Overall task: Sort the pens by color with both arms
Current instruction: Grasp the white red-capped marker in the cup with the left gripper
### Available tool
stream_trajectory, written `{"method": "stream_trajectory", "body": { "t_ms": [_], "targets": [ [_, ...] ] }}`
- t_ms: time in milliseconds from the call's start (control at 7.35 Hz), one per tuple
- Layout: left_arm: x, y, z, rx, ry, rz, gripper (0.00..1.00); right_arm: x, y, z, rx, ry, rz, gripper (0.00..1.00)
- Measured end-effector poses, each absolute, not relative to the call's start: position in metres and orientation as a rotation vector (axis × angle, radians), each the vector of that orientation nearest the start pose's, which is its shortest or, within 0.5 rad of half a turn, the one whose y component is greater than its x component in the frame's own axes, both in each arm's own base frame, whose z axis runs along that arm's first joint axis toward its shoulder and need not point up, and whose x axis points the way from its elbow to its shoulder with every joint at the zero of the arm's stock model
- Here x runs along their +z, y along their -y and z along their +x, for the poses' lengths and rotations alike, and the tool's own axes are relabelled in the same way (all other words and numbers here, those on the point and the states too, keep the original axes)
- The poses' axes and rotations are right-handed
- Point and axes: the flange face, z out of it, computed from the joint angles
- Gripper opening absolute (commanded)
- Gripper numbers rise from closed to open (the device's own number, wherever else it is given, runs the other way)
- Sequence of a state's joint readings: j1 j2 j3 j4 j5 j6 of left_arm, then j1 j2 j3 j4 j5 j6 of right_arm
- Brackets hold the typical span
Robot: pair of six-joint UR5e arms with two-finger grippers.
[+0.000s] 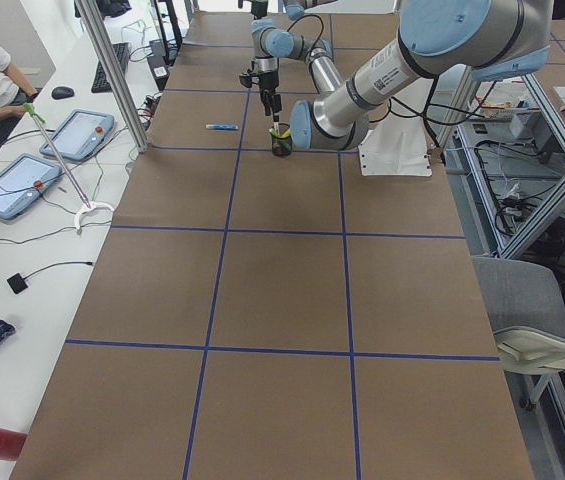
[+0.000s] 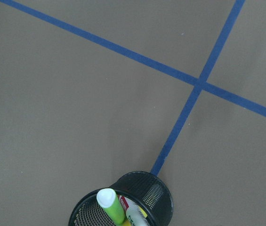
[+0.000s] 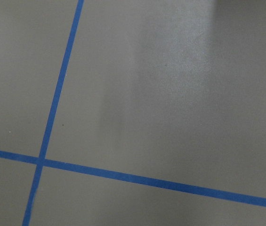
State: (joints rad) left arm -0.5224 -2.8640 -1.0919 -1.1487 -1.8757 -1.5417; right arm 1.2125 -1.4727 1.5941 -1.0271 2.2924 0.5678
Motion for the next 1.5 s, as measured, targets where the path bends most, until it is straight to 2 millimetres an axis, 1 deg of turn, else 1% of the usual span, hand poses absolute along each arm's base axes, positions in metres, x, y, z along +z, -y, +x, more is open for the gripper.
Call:
{"method": "stream_trajectory", "body": {
  "t_ms": [272, 408, 544, 680, 816, 1089, 1225, 1497],
  "targets": [
    [0.047, 0.490, 0.653, -0.426, -0.448, -0.190, 0.58, 0.535, 0.544, -0.131, -0.046, 0.902, 0.260, 0.99],
    [0.048, 0.489, 0.654, -0.426, -0.446, -0.191, 0.49, 0.534, 0.544, -0.131, -0.046, 0.902, 0.262, 0.99],
    [0.048, 0.489, 0.654, -0.427, -0.446, -0.191, 0.34, 0.533, 0.544, -0.131, -0.047, 0.903, 0.264, 0.99],
    [0.048, 0.489, 0.655, -0.427, -0.445, -0.192, 0.13, 0.532, 0.544, -0.131, -0.048, 0.904, 0.266, 0.99],
    [0.048, 0.488, 0.655, -0.427, -0.445, -0.192, 0.00, 0.531, 0.544, -0.131, -0.048, 0.905, 0.268, 0.99],
    [0.046, 0.488, 0.654, -0.425, -0.450, -0.191, 0.00, 0.529, 0.545, -0.131, -0.047, 0.905, 0.271, 0.99],
    [0.041, 0.486, 0.651, -0.420, -0.460, -0.186, 0.00, 0.528, 0.545, -0.131, -0.046, 0.906, 0.273, 0.99],
    [0.017, 0.486, 0.633, -0.419, -0.511, -0.165, 0.00, 0.525, 0.547, -0.131, -0.042, 0.899, 0.283, 0.99]
  ]
}}
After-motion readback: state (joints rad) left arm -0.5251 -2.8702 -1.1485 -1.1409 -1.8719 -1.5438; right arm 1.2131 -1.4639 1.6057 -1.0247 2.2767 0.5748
